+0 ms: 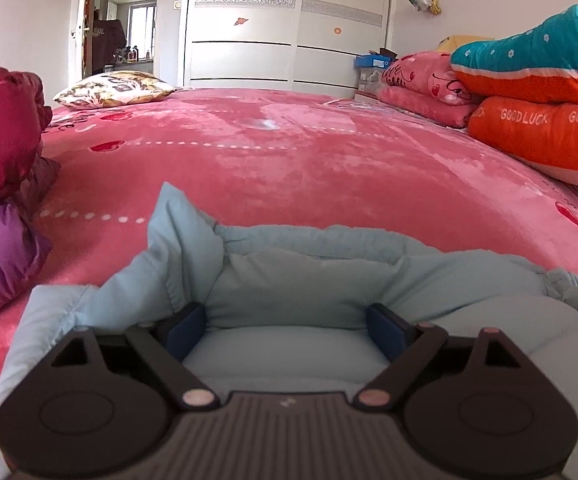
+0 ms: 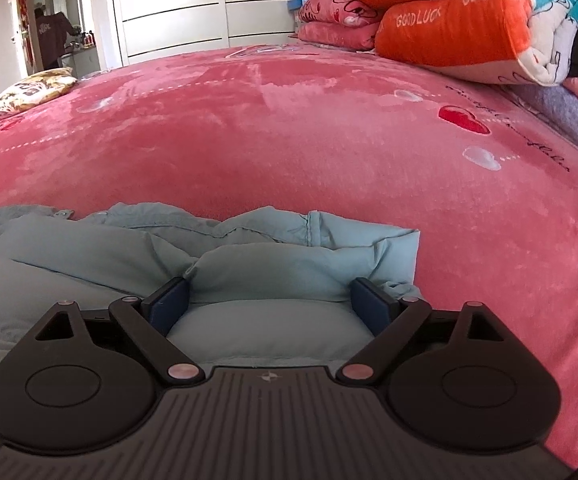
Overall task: Fold large clothes
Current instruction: 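Press and smooth the folded jacket with both open grippers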
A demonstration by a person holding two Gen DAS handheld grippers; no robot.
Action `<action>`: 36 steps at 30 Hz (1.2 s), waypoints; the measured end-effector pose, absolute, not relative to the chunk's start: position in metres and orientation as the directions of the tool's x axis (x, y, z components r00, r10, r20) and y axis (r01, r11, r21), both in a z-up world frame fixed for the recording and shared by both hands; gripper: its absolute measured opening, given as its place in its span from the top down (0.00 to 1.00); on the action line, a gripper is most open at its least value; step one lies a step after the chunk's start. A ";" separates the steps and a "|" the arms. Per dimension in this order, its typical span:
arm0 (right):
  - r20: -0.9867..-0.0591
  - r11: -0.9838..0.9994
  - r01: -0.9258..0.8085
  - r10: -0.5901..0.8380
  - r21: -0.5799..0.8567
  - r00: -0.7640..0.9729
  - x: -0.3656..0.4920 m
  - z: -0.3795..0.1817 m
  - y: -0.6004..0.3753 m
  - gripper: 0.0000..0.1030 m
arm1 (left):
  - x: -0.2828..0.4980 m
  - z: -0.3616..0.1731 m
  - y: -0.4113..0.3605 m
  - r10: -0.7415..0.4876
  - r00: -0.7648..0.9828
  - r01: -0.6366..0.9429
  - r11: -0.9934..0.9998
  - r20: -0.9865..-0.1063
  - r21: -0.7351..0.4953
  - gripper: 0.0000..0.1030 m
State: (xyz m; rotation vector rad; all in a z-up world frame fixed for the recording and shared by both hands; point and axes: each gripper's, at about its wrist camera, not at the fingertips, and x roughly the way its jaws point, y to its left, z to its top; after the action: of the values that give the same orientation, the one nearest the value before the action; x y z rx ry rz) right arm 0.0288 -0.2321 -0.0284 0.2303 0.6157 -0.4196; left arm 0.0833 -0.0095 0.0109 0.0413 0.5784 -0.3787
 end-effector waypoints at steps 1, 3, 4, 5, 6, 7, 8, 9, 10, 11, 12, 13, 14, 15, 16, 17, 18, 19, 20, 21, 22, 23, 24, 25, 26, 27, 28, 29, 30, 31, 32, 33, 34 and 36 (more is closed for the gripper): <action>-0.601 0.891 0.445 -0.307 0.092 0.738 0.028 -0.028 -0.233 0.00 | 0.083 0.012 -0.010 -0.334 0.771 0.359 0.931 -0.542 -0.064 0.14; -0.603 0.891 0.441 -0.291 0.113 0.743 0.025 -0.026 -0.238 0.00 | 0.082 0.017 -0.011 -0.323 0.770 0.353 0.934 -0.550 -0.054 0.14; -0.603 0.891 0.437 -0.280 0.127 0.747 0.023 -0.025 -0.239 0.00 | 0.080 0.021 -0.012 -0.306 0.770 0.342 0.939 -0.559 -0.042 0.14; -0.603 0.891 0.430 -0.264 0.147 0.753 0.021 -0.024 -0.243 0.00 | 0.077 0.026 -0.013 -0.286 0.774 0.327 0.945 -0.565 -0.030 0.14; -0.603 0.889 0.424 -0.246 0.171 0.759 0.018 -0.022 -0.246 0.00 | 0.074 0.031 -0.014 -0.272 0.779 0.313 0.950 -0.566 -0.026 0.14; -0.605 0.888 0.418 -0.229 0.190 0.762 0.015 -0.020 -0.250 0.00 | 0.069 0.038 -0.014 -0.266 0.785 0.303 0.953 -0.559 -0.028 0.14; -0.606 0.885 0.415 -0.216 0.209 0.766 0.011 -0.017 -0.253 0.00 | 0.060 0.046 -0.017 -0.273 0.796 0.305 0.952 -0.540 -0.031 0.14; -0.601 0.883 0.413 -0.209 0.224 0.772 0.007 -0.013 -0.255 0.00 | 0.052 0.053 -0.019 -0.283 0.804 0.313 0.949 -0.522 -0.032 0.14; -0.589 0.879 0.412 -0.205 0.240 0.782 0.001 -0.009 -0.257 0.00 | 0.041 0.062 -0.025 -0.298 0.814 0.329 0.944 -0.499 -0.028 0.14; -0.571 0.877 0.407 -0.204 0.254 0.795 -0.005 -0.003 -0.258 0.00 | 0.031 0.068 -0.032 -0.320 0.816 0.350 0.936 -0.482 -0.030 0.14; -0.550 0.878 0.401 -0.206 0.261 0.809 -0.012 0.002 -0.258 0.00 | 0.024 0.072 -0.038 -0.347 0.809 0.376 0.926 -0.474 -0.036 0.14; -0.534 0.879 0.398 -0.212 0.262 0.818 -0.018 0.006 -0.258 0.00 | 0.015 0.074 -0.048 -0.387 0.792 0.416 0.908 -0.473 -0.047 0.13; -0.518 0.880 0.397 -0.220 0.261 0.827 -0.024 0.010 -0.257 0.00 | 0.009 0.074 -0.058 -0.414 0.774 0.447 0.893 -0.479 -0.049 0.13; -0.507 0.880 0.395 -0.222 0.263 0.833 -0.030 0.013 -0.257 0.00 | 0.004 0.072 -0.068 -0.430 0.758 0.471 0.881 -0.490 -0.044 0.13; -0.496 0.880 0.391 -0.221 0.269 0.840 -0.035 0.014 -0.256 0.00 | 0.002 0.069 -0.076 -0.434 0.750 0.484 0.875 -0.500 -0.033 0.13; -0.493 0.879 0.387 -0.215 0.279 0.843 -0.040 0.013 -0.256 0.00 | 0.001 0.064 -0.084 -0.419 0.749 0.483 0.875 -0.513 -0.010 0.13; -0.506 0.876 0.386 -0.203 0.289 0.838 -0.041 0.010 -0.256 0.00 | 0.000 0.059 -0.088 -0.401 0.752 0.476 0.880 -0.523 0.010 0.13; -0.521 0.876 0.384 -0.190 0.294 0.832 -0.041 0.006 -0.255 0.00 | 0.002 0.054 -0.091 -0.380 0.756 0.464 0.885 -0.533 0.027 0.13; -0.529 0.880 0.379 -0.185 0.286 0.828 -0.039 0.002 -0.255 0.00 | 0.005 0.047 -0.091 -0.365 0.759 0.453 0.891 -0.539 0.034 0.11; -0.534 0.889 0.375 -0.189 0.263 0.824 -0.037 -0.001 -0.253 0.00 | 0.007 0.044 -0.089 -0.359 0.762 0.446 0.894 -0.539 0.035 0.08; -0.541 0.898 0.372 -0.197 0.236 0.818 -0.034 -0.004 -0.251 0.00 | 0.009 0.039 -0.087 -0.352 0.765 0.438 0.898 -0.539 0.036 0.05; -0.547 0.902 0.371 -0.201 0.220 0.813 -0.030 -0.007 -0.249 0.00 | 0.011 0.036 -0.085 -0.348 0.766 0.431 0.902 -0.541 0.029 0.02; -0.547 0.904 0.371 -0.204 0.214 0.812 -0.028 -0.009 -0.247 0.00 | 0.013 0.035 -0.082 -0.350 0.766 0.427 0.904 -0.540 0.020 0.01; -0.546 0.905 0.371 -0.206 0.210 0.812 -0.027 -0.010 -0.246 0.00 | 0.015 0.031 -0.079 -0.354 0.766 0.425 0.905 -0.536 0.010 0.00; -0.548 0.905 0.371 -0.206 0.208 0.811 -0.026 -0.011 -0.246 0.00 | 0.017 0.028 -0.078 -0.358 0.768 0.426 0.905 -0.532 0.006 0.00; -0.551 0.905 0.371 -0.204 0.208 0.809 -0.025 -0.013 -0.246 0.00 | 0.016 0.026 -0.079 -0.361 0.769 0.427 0.904 -0.527 0.004 0.00; -0.554 0.904 0.371 -0.202 0.211 0.808 -0.023 -0.014 -0.247 0.00 | 0.016 0.022 -0.078 -0.367 0.771 0.430 0.903 -0.521 0.002 0.00; -0.556 0.904 0.371 -0.199 0.215 0.807 -0.022 -0.016 -0.247 0.00 | 0.018 0.021 -0.078 -0.370 0.771 0.432 0.902 -0.518 -0.001 0.00; -0.558 0.903 0.372 -0.199 0.215 0.806 -0.021 -0.017 -0.247 0.00 | 0.019 0.019 -0.078 -0.373 0.771 0.433 0.902 -0.516 -0.006 0.00; -0.560 0.903 0.373 -0.200 0.214 0.804 -0.018 -0.015 -0.247 0.00 | 0.019 0.017 -0.078 -0.377 0.770 0.434 0.901 -0.515 -0.011 0.00; -0.561 0.903 0.374 -0.201 0.212 0.803 -0.021 -0.014 -0.249 0.00 | 0.020 0.016 -0.077 -0.381 0.767 0.435 0.900 -0.516 -0.018 0.00; -0.562 0.903 0.374 -0.202 0.210 0.802 -0.020 -0.014 -0.249 0.00 | 0.020 0.015 -0.076 -0.384 0.765 0.437 0.899 -0.517 -0.022 0.00; -0.562 0.903 0.375 -0.202 0.210 0.802 -0.021 -0.016 -0.246 0.00 | 0.019 0.015 -0.076 -0.386 0.764 0.438 0.899 -0.518 -0.024 0.00; -0.563 0.902 0.376 -0.202 0.213 0.802 -0.021 -0.016 -0.247 0.00 | 0.019 0.014 -0.077 -0.387 0.763 0.439 0.898 -0.518 -0.024 0.00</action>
State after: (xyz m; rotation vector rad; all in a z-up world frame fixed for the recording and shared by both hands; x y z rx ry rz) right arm -0.0207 -0.2468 -0.0156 0.3252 0.5612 -0.3157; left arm 0.0190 -0.0766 0.0144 0.1007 0.5407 -0.4496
